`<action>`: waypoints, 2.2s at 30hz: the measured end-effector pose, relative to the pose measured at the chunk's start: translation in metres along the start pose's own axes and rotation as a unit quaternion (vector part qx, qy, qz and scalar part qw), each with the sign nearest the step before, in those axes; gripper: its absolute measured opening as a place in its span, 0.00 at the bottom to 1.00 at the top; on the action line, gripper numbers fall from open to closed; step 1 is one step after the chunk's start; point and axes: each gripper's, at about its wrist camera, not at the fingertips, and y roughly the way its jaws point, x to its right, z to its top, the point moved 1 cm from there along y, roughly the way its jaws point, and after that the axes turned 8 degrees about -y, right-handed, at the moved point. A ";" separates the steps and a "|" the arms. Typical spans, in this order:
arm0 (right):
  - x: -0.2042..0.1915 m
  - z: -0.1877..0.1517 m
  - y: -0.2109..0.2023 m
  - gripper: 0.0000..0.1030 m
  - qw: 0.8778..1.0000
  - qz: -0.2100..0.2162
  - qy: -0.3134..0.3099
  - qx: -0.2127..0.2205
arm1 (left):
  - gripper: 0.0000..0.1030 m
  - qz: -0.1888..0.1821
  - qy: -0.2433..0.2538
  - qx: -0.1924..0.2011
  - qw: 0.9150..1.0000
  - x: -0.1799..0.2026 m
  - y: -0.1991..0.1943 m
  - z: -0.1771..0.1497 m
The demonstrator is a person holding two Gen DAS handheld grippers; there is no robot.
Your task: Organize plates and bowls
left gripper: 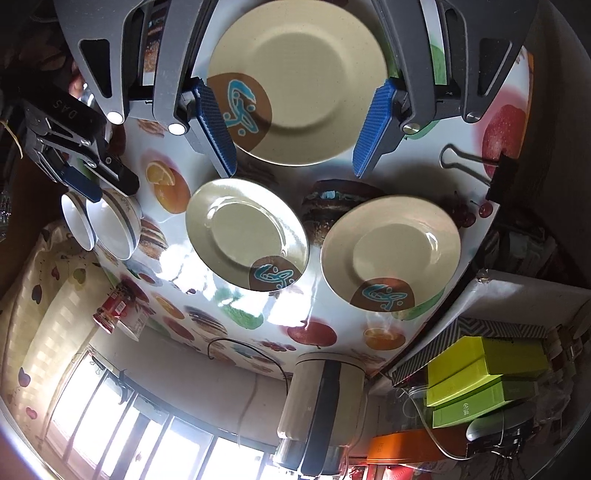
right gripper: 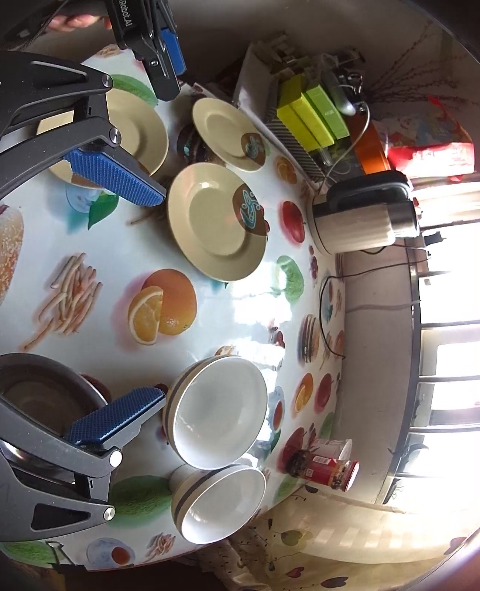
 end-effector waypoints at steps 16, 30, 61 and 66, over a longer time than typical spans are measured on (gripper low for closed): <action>0.006 0.023 0.077 0.59 0.997 0.033 0.043 -0.046 | 0.42 -0.011 -0.036 -0.032 0.999 0.003 0.059 0.027; 0.008 0.036 0.111 0.48 0.996 0.044 0.057 -0.060 | 0.39 -0.001 -0.054 -0.032 0.998 0.002 0.081 0.039; 0.016 0.039 0.134 0.20 0.988 0.097 0.103 -0.062 | 0.24 0.007 -0.056 -0.038 0.998 0.004 0.096 0.043; 0.017 0.039 0.134 0.20 0.988 0.099 0.104 -0.062 | 0.24 0.010 -0.051 -0.035 0.998 0.006 0.094 0.042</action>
